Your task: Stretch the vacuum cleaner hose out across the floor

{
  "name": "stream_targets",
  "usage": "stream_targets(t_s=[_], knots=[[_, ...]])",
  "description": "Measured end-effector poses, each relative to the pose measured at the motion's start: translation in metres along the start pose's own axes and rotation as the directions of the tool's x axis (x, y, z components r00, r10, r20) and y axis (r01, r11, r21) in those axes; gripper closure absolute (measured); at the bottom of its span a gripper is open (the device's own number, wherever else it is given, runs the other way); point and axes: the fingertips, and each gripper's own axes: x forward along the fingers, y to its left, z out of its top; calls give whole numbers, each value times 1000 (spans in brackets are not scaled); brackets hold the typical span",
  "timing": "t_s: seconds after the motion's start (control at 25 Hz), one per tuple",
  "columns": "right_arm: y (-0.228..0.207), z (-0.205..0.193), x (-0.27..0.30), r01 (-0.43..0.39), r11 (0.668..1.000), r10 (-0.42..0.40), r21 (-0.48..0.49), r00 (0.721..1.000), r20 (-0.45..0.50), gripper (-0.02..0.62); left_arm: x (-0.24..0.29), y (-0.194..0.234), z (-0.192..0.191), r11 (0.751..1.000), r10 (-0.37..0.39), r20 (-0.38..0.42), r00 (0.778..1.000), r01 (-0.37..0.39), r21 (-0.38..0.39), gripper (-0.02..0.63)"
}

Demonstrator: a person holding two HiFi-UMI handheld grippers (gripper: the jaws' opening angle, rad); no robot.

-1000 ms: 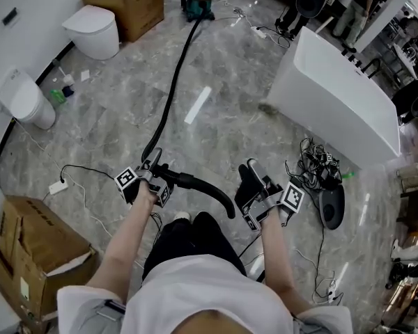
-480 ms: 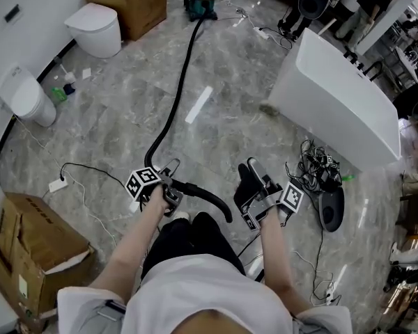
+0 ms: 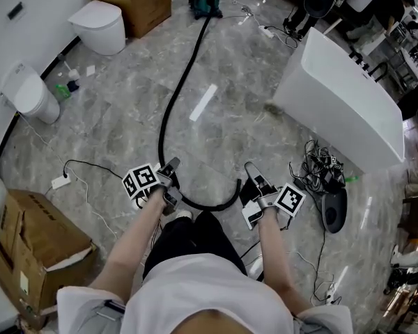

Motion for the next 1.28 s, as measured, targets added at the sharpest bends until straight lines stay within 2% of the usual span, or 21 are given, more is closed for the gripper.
stream_targets(t_s=[0.04, 0.08, 0.12, 0.16, 0.2, 0.28, 0.32, 0.36, 0.4, 0.44, 0.56, 0.64, 0.72, 0.84, 1.04, 1.28], knots=[[2, -1, 1, 47, 993, -48, -112, 999, -6, 581, -2, -12, 4, 989, -7, -7, 1000, 8, 146, 601], [3, 0, 2, 89, 973, -92, -215, 996, -5, 581, -3, -22, 6, 960, -4, -16, 1000, 8, 281, 601], [4, 1, 3, 119, 950, -124, -290, 992, 2, 581, -3, -29, 7, 916, 5, -21, 1000, 4, 400, 601], [6, 2, 3, 133, 935, -137, -328, 990, 12, 581, -5, -35, 8, 862, 16, -21, 1000, -4, 507, 601], [7, 4, 4, 135, 931, -135, -338, 991, 23, 581, -6, -41, 10, 796, 27, -13, 1000, -13, 605, 601], [9, 9, 3, 141, 920, -131, -366, 990, 50, 581, -10, -57, 14, 644, 33, 13, 999, -31, 765, 601], [10, 10, 2, 152, 899, -140, -410, 988, 60, 581, -11, -65, 15, 571, 29, 23, 999, -35, 821, 601], [11, 10, 2, 163, 872, -149, -462, 987, 66, 581, -13, -73, 16, 512, 21, 28, 999, -35, 858, 601], [13, 8, 3, 167, 848, -154, -504, 986, 68, 581, -14, -78, 16, 474, 14, 28, 1000, -31, 880, 601], [15, 7, 4, 167, 832, -154, -529, 986, 69, 581, -14, -81, 16, 451, 8, 26, 1000, -27, 892, 601], [16, 9, 4, 188, 800, -170, -569, 982, 85, 583, -16, -88, 16, 403, 7, 33, 999, -33, 915, 601], [16, 10, 2, 207, 771, -185, -602, 978, 99, 583, -17, -91, 15, 389, 5, 36, 999, -35, 921, 601], [15, 10, 2, 214, 761, -190, -613, 976, 105, 583, -17, -92, 15, 390, 2, 34, 999, -32, 920, 601], [15, 13, 0, 222, 768, -189, -601, 975, 118, 583, -17, -90, 14, 390, 8, 35, 999, -36, 920, 601], [17, 11, -3, 234, 742, -193, -629, 972, 134, 583, -24, -84, 13, 422, 3, 33, 999, -31, 906, 601], [22, 10, -8, 241, 722, -187, -648, 970, 153, 583, -33, -79, 14, 410, 11, 43, 999, -44, 911, 601]])
